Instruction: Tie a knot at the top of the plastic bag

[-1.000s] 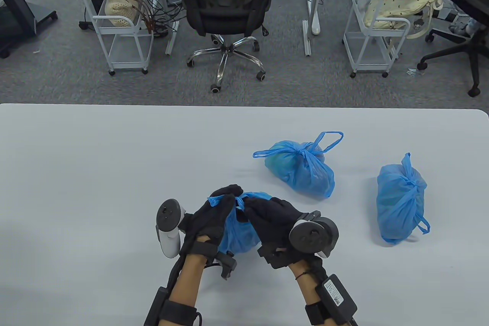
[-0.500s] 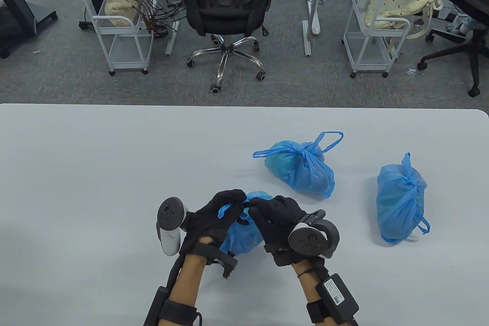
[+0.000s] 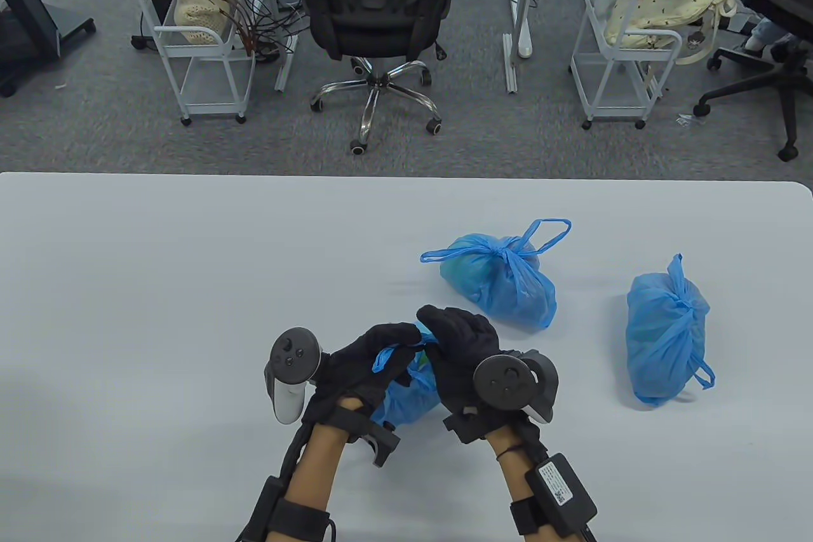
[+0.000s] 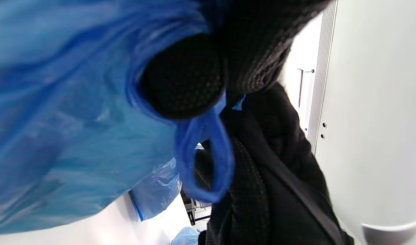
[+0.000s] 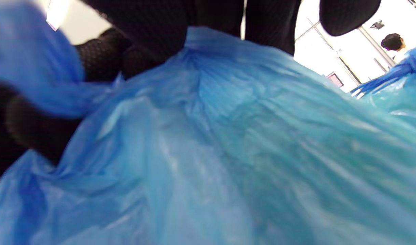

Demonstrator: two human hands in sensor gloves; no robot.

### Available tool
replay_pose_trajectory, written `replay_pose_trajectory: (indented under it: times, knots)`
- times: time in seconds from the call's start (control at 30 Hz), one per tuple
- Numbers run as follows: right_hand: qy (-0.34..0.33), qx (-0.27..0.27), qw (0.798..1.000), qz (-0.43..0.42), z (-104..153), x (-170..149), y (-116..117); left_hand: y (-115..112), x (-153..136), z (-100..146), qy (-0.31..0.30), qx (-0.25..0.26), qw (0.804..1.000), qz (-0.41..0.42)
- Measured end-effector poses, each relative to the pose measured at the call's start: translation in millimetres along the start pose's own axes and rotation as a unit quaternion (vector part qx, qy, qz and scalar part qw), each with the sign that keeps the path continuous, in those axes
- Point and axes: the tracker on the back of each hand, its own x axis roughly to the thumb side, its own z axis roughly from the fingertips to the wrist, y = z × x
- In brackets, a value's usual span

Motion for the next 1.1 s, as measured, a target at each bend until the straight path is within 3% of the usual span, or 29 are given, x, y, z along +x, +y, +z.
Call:
replay_pose_trajectory:
  times: [0.23,0.67,1.1]
  knots:
    - [0.004,-0.002,1.000,0.006,0.2,0.1,0.3,-0.8,-0.8,-0.4,0.005,0.006,1.000,-0.023]
    - [0.000,0.002,1.000,0.008,0.1,1.5,2.7,1.8,-2.7,1.8,0.019,0.070,0.995,-0.074]
    - [-0.002,0.019,1.000,0.007,-0.4,3.7,6.2,-1.6,2.7,5.0,-0.006,0.106,0.979,-0.176]
